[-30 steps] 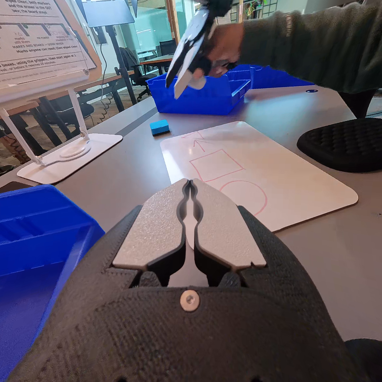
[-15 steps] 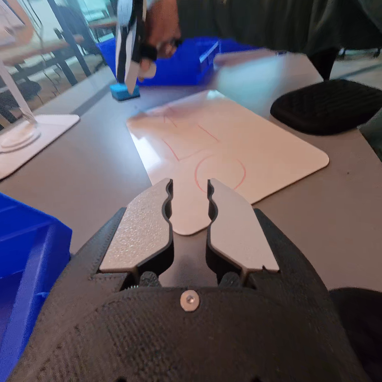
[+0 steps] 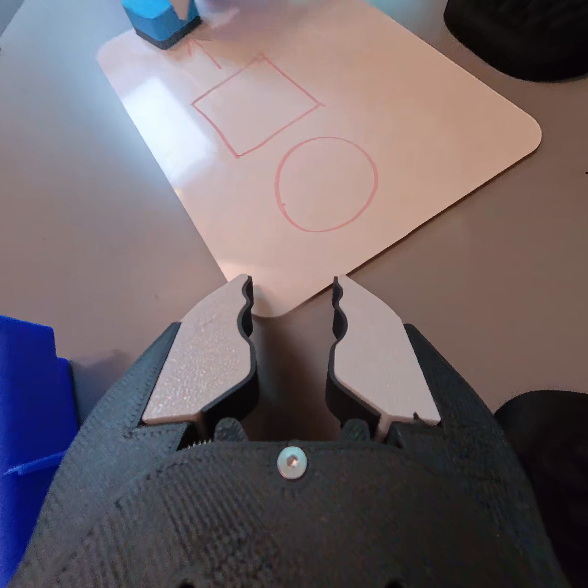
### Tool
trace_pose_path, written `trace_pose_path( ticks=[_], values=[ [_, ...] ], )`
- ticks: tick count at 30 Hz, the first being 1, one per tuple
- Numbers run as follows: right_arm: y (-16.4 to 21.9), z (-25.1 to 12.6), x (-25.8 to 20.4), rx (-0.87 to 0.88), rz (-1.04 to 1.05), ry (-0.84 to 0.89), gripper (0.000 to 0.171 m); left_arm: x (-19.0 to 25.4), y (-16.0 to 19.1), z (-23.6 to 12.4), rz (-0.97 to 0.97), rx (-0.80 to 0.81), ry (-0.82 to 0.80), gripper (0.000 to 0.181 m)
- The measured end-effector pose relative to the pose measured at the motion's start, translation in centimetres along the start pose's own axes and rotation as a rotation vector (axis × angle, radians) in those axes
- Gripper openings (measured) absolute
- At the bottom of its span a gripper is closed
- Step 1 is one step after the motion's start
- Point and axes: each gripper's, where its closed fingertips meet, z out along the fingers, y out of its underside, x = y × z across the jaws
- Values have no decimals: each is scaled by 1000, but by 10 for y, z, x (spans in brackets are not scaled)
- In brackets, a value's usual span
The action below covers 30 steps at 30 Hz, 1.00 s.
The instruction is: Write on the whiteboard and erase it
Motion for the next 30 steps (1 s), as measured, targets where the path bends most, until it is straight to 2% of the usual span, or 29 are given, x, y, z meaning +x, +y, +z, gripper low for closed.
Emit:
trace_pose_path(
  ticks=[4, 7, 10, 14, 15, 17, 19, 20, 22, 24, 25, 27, 28, 30],
  values=[
    [23, -11, -50, -72, -153, -82, 51, 0, 1, 0, -10, -3, -9, 47],
    [32, -15, -14, -95, -48, -27, 51, 0, 1, 1, 2, -31, -8, 47],
    [11, -5, 4, -37, 29, -21, 51, 1, 1, 2, -7, -30, -11, 47],
    [20, -10, -54, -108, -144, -121, 51, 1, 2, 1, -23, -31, -14, 51],
    [26, -13, -49, -132, -138, -112, 51, 1, 2, 2, -22, -32, -16, 51],
    [30, -13, -12, -164, -35, -22, 51, 1, 1, 3, -22, -31, -14, 51],
    [12, -5, 5, -114, 45, -25, 51, 1, 0, 4, -21, -31, -11, 52],
    [1, 1, 2, -89, 19, -21, 51, 1, 0, 4, -23, -30, -7, 53],
    [-8, 4, -34, -80, -107, -78, 51, 1, 0, 4, -32, -30, -12, 53],
    [6, -2, -66, -113, -213, -123, 51, 1, 0, 4, -32, -30, -21, 52],
    [16, -7, -66, -143, -225, -122, 51, 1, 0, 4, -33, -30, -23, 52],
    [26, -12, -29, -177, -125, -60, 51, 1, 0, 3, -32, -27, -26, 51],
    [21, -9, -10, -151, -65, -40, 51, 1, 0, 3, -30, -26, -27, 51],
    [-1, 2, 1, -86, -11, -44, 51, 1, 0, 4, -35, -22, -30, 51]
  ],
)
